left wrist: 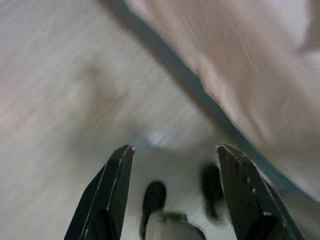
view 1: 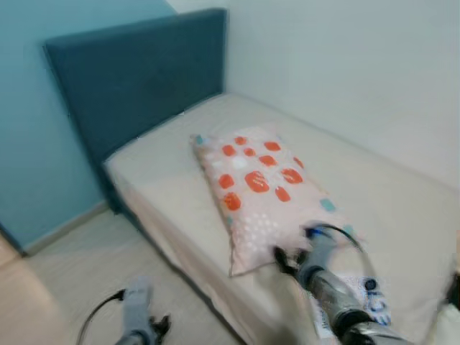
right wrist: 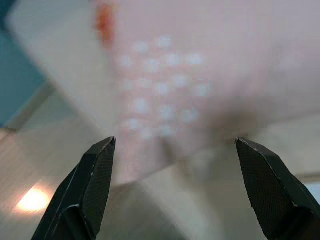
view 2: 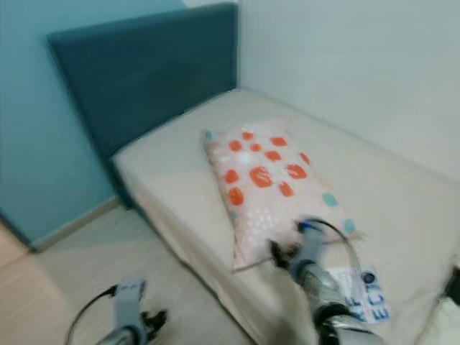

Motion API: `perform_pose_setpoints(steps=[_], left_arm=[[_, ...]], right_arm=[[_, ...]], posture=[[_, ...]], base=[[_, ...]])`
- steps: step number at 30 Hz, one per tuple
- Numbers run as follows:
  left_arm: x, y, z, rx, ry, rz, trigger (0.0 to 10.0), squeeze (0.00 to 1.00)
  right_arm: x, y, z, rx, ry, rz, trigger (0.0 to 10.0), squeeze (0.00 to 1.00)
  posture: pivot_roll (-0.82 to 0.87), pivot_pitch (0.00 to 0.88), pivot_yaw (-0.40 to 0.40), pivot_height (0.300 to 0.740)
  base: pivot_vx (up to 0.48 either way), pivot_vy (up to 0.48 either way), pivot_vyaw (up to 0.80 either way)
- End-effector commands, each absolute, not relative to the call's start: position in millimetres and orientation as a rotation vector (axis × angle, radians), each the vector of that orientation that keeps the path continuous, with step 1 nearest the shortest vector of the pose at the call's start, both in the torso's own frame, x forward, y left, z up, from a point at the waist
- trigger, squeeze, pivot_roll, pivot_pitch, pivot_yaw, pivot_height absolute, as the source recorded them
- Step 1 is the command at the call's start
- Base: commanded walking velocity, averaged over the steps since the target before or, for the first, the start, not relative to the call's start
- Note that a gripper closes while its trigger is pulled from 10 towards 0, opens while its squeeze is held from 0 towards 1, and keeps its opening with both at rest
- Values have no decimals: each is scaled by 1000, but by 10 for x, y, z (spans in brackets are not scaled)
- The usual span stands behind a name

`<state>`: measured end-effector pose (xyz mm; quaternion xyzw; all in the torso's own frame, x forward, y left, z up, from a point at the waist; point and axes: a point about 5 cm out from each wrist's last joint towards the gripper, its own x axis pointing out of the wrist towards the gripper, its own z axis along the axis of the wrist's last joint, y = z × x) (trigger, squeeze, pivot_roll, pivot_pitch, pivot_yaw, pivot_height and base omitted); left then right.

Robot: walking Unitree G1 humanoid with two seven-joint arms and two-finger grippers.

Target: Clean up the room

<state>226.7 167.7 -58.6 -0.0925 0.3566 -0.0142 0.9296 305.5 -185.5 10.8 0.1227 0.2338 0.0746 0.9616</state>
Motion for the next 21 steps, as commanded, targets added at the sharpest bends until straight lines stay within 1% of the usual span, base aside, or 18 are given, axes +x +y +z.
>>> perform_pose_setpoints(steps=[1, 5, 7, 8, 9, 10, 13, 16, 17, 18, 19, 20, 21], left_arm=[[2232, 1625, -610, -208, 738, -37, 10000, 0], [2219, 1623, -616, -209, 738, -41, 10000, 0], [2217, 1622, -614, -212, 731, -48, 10000, 0], [2217, 1622, -614, -212, 731, -48, 10000, 0], [2271, 1614, -573, -216, 698, -63, 10000, 0], [2271, 1614, -573, -216, 698, -63, 10000, 0], [2405, 1629, -470, -230, 629, -65, 10000, 0], [2452, 1641, -432, -238, 606, -61, 10000, 0], [2613, 1692, -293, -278, 523, -47, 10000, 0], [2678, 1717, -232, -300, 486, -40, 10000, 0], [2678, 1717, -232, -300, 486, -40, 10000, 0], [2812, 1783, -87, -339, 400, -37, 10000, 0], [2881, 1833, -5, -368, 351, -31, 10000, 0]], right_arm=[[2980, -1956, 39, 253, 506, 107, 10000, 0], [2999, -2033, 64, 250, 501, 52, 10000, 0], [3019, -2149, 96, 263, 502, -26, 10000, 0], [3019, -2149, 96, 263, 502, -26, 10000, 0], [3052, -2321, 174, 332, 463, -125, 10000, 0], [3052, -2321, 174, 332, 463, -125, 10000, 0], [3080, -2467, 260, 431, 407, -177, 10000, 0], [3081, -2492, 272, 442, 400, -183, 10000, 0], [3069, -2599, 303, 488, 371, -236, 10000, 0], [3058, -2651, 315, 508, 357, -263, 10000, 0], [3058, -2651, 315, 508, 357, -263, 10000, 0], [3015, -2787, 331, 570, 322, -337, 10000, 0], [2984, -2865, 338, 600, 303, -376, 10000, 0]], posture=[[-84, 63, -9, 740], [-83, 69, -6, 740], [-81, 72, -5, 740], [-81, 72, -5, 740], [-77, 79, -3, 731], [-77, 79, -3, 731], [-76, 86, -2, 716], [-74, 93, -1, 711], [-69, 108, 2, 701], [-68, 110, 2, 696], [-68, 110, 2, 696], [-64, 122, 5, 686], [-59, 132, 6, 681]], base=[[0, 0, 0], [0, 0, 0], [0, 0, 0], [0, 0, 0], [0, 0, 0], [0, 0, 0], [0, 0, 0], [0, 0, 0], [0, 0, 0], [0, 0, 0], [0, 0, 0], [0, 0, 0], [0, 0, 0]])
